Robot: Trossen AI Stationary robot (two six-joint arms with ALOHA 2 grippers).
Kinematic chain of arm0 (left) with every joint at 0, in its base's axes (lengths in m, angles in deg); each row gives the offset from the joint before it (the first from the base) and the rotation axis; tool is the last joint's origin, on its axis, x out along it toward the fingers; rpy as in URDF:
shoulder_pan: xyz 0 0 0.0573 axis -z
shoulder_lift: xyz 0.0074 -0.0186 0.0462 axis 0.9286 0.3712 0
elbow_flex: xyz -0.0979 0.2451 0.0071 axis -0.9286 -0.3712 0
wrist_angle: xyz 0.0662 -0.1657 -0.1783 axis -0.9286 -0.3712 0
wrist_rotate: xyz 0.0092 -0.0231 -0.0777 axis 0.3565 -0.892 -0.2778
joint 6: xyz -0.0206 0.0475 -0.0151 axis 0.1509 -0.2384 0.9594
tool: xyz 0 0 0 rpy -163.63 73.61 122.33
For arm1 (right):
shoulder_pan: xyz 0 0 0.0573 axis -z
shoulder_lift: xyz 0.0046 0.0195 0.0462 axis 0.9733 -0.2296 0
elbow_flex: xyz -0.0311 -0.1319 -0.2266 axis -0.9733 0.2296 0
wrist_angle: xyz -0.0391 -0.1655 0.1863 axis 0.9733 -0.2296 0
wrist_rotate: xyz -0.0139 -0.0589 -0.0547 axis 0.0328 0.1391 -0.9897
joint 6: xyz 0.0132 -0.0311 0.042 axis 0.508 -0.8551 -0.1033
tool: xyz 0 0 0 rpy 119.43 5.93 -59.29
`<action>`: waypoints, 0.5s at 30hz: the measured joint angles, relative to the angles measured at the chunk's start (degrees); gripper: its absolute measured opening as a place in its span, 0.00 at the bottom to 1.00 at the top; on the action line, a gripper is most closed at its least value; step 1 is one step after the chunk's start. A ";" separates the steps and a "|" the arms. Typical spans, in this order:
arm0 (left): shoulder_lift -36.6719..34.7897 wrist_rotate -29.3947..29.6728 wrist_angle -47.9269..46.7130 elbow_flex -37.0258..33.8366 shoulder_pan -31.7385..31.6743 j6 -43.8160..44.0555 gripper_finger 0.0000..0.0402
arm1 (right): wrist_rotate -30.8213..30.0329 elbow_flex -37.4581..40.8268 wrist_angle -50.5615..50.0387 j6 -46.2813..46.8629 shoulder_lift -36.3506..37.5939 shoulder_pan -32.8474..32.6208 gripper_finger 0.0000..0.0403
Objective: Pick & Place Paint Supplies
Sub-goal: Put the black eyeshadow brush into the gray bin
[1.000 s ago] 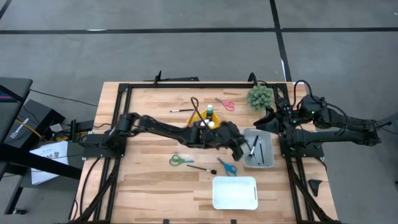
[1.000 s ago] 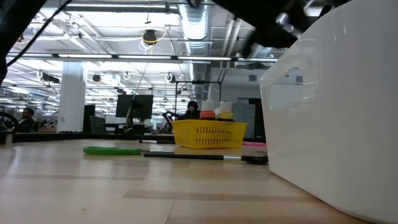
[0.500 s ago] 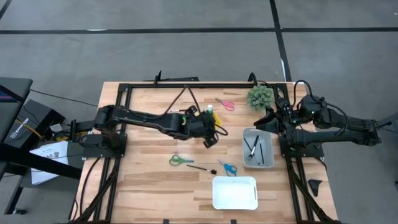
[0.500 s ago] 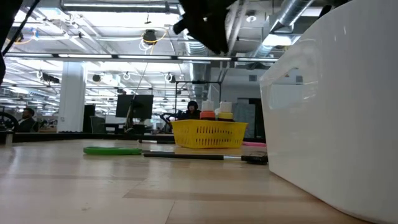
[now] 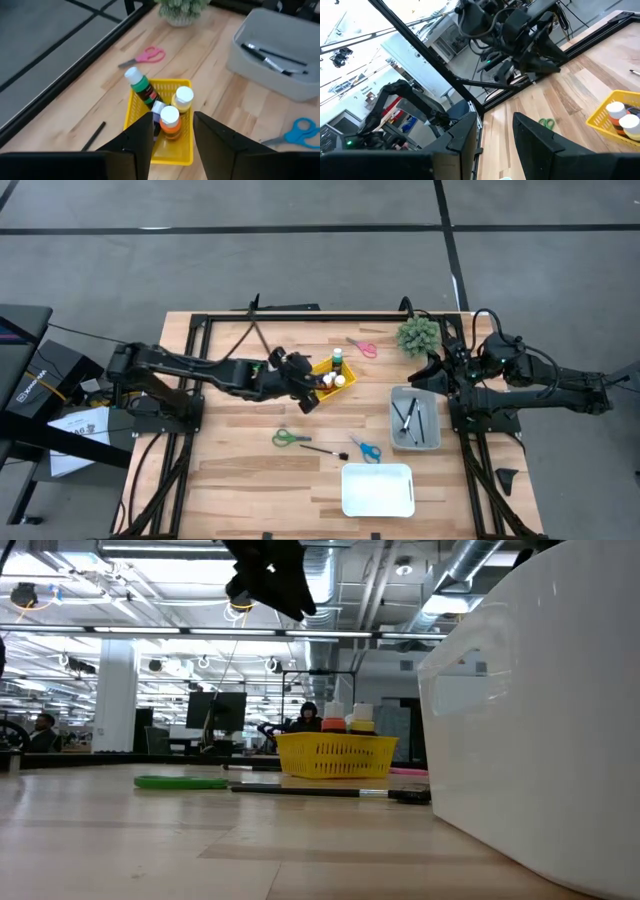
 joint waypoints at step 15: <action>-5.85 -5.63 10.54 -15.25 -7.01 -12.60 0.34 | -16.26 -0.02 1.20 5.32 -5.57 0.09 0.30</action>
